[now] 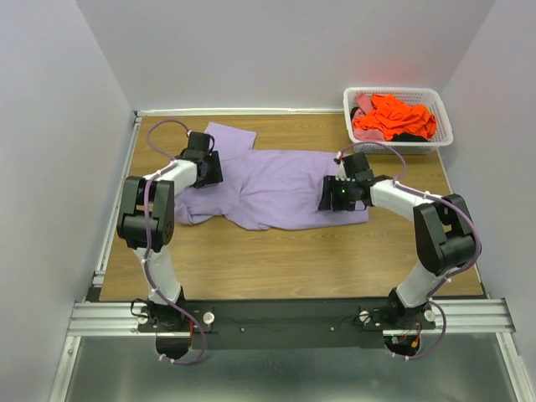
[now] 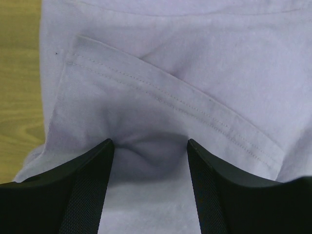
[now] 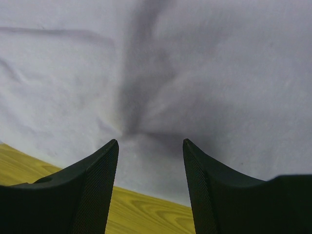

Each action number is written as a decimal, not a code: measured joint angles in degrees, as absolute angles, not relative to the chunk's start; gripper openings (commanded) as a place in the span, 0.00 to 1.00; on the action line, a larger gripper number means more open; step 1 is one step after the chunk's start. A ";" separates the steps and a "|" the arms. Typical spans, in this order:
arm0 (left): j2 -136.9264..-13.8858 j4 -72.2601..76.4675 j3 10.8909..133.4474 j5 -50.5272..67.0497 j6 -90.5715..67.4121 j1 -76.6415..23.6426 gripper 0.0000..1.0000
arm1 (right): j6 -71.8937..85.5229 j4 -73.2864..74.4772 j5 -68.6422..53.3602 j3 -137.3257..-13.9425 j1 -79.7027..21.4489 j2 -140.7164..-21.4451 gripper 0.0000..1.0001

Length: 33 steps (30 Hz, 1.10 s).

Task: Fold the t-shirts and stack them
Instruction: Flatten the tshirt out

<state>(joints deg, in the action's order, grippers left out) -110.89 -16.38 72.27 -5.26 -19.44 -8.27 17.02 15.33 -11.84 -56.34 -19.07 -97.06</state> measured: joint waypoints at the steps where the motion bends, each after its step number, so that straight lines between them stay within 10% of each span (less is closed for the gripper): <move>1: -109.91 -15.79 70.72 -4.93 -19.44 -8.27 0.70 | 17.15 15.42 -11.79 -55.53 -19.07 -96.92 0.63; 16: -84.75 -16.27 43.29 7.31 -22.37 -8.01 0.75 | 22.79 32.53 -19.00 -40.62 -19.14 -77.89 0.67; 22: -80.16 -24.53 44.77 6.20 -24.53 -7.92 0.98 | 23.31 38.35 -16.21 -47.79 -19.18 -77.23 0.67; 31: -87.50 -19.11 62.35 4.05 -23.33 2.24 0.91 | 20.93 38.68 -6.85 -59.68 -19.11 -79.26 0.67; 33: -92.64 -18.59 65.39 3.31 -22.94 3.55 0.74 | 20.80 38.63 -6.66 -60.07 -19.11 -79.92 0.67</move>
<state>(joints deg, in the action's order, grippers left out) -92.64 -18.59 65.39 3.31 -22.94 3.55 20.80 38.63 -6.66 -60.07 -19.11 -79.92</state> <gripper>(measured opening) 0.916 0.671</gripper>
